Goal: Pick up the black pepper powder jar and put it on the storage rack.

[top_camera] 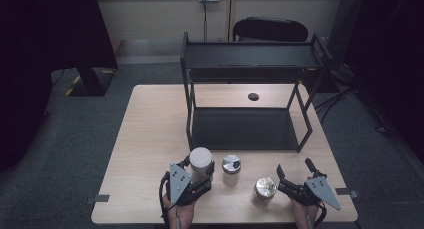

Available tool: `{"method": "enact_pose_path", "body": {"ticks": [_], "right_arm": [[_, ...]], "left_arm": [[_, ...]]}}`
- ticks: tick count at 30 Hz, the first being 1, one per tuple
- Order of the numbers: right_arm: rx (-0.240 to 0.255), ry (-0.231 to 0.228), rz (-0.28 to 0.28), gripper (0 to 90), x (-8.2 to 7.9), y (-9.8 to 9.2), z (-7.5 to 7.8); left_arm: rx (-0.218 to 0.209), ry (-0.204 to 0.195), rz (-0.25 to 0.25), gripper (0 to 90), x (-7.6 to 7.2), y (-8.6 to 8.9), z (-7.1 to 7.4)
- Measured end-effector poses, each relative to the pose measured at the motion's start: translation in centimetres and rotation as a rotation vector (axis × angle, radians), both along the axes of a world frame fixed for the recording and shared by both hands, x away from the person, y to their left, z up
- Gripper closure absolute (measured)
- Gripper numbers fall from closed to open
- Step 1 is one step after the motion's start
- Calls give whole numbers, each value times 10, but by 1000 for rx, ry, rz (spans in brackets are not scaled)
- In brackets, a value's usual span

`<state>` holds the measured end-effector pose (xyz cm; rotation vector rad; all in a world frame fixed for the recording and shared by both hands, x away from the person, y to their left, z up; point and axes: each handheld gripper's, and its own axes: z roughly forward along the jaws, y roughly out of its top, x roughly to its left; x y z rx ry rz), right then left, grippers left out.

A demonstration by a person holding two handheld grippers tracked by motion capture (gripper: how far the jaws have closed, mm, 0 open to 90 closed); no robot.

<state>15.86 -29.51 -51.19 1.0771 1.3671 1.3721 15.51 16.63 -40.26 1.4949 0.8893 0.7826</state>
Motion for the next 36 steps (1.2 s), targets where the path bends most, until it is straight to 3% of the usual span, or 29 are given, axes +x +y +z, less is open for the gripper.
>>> {"method": "enact_pose_path", "body": {"ticks": [18,36], "right_arm": [[0,-2,2,6,0,0,0],[1,-1,5,6,0,-1,0]], "left_arm": [[13,-17,4,341,20,0,19],[15,-5,16,341,42,-7,24]]}}
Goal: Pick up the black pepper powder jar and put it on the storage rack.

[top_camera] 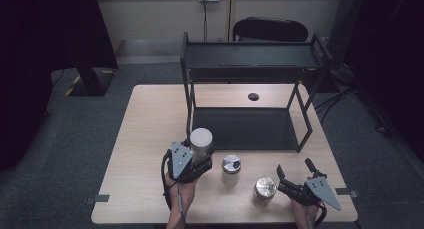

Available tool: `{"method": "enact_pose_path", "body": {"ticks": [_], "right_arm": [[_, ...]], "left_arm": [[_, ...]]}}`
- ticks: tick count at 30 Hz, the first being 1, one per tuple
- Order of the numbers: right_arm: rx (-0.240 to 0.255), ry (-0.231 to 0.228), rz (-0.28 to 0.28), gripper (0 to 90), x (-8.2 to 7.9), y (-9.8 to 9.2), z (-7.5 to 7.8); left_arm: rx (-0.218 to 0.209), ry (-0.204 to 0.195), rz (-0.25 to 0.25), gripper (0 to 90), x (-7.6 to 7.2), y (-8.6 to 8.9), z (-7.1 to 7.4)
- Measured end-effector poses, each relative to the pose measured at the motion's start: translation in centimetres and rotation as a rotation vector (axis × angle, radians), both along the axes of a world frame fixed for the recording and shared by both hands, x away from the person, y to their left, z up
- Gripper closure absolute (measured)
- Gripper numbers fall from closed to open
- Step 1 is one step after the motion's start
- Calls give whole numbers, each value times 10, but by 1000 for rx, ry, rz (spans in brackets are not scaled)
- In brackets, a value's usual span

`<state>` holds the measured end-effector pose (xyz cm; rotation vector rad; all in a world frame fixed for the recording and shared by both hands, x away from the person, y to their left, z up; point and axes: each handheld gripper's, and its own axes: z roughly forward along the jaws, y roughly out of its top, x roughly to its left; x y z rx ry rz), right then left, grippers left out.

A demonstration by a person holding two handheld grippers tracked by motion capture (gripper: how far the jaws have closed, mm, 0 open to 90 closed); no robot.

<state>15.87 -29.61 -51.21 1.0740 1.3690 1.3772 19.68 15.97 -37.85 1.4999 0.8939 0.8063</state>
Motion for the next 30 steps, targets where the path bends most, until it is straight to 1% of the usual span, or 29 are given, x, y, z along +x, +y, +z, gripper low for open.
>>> {"method": "enact_pose_path", "body": {"ticks": [2,6,16,20,21,24,28,30], "right_arm": [[0,0,1,6,0,0,0],[0,0,1,6,0,0,0],[0,-1,1,6,0,0,0],[0,-2,0,6,0,0,0],[-1,-2,0,6,0,0,0],[0,-3,0,6,0,0,0],[1,-2,0,6,0,0,0],[1,-2,0,6,0,0,0]], "left_arm": [[-1,-5,-3,341,3,0,0],[5,-1,-5,341,6,-1,2],[-5,12,3,341,16,-3,-1],[-3,13,10,341,19,-3,-3],[-10,20,13,341,21,-3,-4],[-2,18,16,341,23,-4,-5],[-10,30,17,341,29,-5,-8],[-9,28,18,341,31,-6,-9]]}}
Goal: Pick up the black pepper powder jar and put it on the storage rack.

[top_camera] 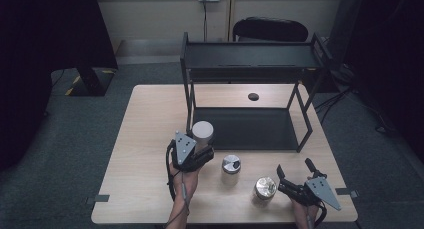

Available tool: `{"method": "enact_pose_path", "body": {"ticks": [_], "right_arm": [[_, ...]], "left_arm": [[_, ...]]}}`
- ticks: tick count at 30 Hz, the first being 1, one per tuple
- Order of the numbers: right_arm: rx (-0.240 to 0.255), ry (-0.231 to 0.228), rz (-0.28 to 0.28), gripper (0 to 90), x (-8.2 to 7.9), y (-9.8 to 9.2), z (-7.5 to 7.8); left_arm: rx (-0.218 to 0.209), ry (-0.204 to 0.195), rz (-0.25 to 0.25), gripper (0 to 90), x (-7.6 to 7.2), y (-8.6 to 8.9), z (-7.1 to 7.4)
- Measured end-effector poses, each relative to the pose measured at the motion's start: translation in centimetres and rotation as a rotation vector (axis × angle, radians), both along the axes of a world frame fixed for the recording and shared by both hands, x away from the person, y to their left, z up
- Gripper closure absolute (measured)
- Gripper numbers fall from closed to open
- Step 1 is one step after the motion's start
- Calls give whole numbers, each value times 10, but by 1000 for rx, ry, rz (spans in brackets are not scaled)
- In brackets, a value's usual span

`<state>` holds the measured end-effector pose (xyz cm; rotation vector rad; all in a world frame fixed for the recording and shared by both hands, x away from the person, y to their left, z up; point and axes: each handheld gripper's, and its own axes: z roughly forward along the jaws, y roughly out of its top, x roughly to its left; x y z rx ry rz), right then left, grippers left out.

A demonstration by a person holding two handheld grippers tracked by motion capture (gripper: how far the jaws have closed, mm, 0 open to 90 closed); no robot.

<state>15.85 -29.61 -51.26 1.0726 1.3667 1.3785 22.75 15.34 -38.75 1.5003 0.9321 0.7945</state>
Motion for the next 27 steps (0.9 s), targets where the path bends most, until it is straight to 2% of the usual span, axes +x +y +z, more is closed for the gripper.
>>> {"method": "enact_pose_path", "body": {"ticks": [12,27], "right_arm": [[0,0,0,6,0,0,0],[3,0,-1,6,0,0,0]], "left_arm": [[7,17,6,341,15,-5,-3],[24,29,11,342,32,-8,0]]}}
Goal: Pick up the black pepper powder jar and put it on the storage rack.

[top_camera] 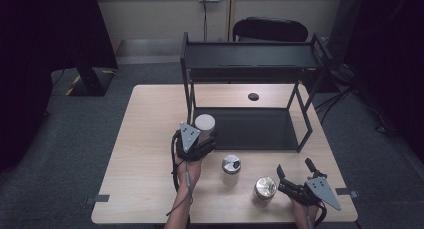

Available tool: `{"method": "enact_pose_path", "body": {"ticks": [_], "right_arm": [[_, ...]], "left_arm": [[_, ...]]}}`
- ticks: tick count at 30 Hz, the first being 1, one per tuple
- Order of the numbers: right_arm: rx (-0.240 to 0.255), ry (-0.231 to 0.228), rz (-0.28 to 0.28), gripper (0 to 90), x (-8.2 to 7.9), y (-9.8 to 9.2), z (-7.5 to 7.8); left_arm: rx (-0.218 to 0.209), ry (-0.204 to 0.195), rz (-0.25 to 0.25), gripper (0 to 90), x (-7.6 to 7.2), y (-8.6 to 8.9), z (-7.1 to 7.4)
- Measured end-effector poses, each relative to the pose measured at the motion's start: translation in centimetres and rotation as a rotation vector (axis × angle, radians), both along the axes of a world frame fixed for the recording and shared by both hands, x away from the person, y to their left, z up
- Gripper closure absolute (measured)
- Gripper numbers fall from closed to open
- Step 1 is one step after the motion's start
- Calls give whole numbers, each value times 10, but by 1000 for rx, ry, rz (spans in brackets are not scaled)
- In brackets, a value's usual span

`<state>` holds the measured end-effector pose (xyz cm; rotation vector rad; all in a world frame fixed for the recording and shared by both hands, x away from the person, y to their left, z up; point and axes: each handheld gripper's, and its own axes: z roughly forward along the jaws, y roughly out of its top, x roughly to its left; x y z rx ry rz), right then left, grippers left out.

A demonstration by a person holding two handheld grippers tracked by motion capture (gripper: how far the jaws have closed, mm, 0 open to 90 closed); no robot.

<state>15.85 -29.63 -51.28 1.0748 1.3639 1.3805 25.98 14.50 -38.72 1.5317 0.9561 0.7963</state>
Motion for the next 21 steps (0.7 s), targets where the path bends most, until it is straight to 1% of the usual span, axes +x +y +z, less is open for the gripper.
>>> {"method": "enact_pose_path", "body": {"ticks": [8,15,21], "right_arm": [[1,-1,1,6,0,0,0],[2,0,4,6,0,-1,0],[3,-1,4,6,0,-1,0]], "left_arm": [[8,6,-4,342,6,-6,0],[10,19,4,342,14,-9,-2],[31,28,5,342,22,-12,0]]}}
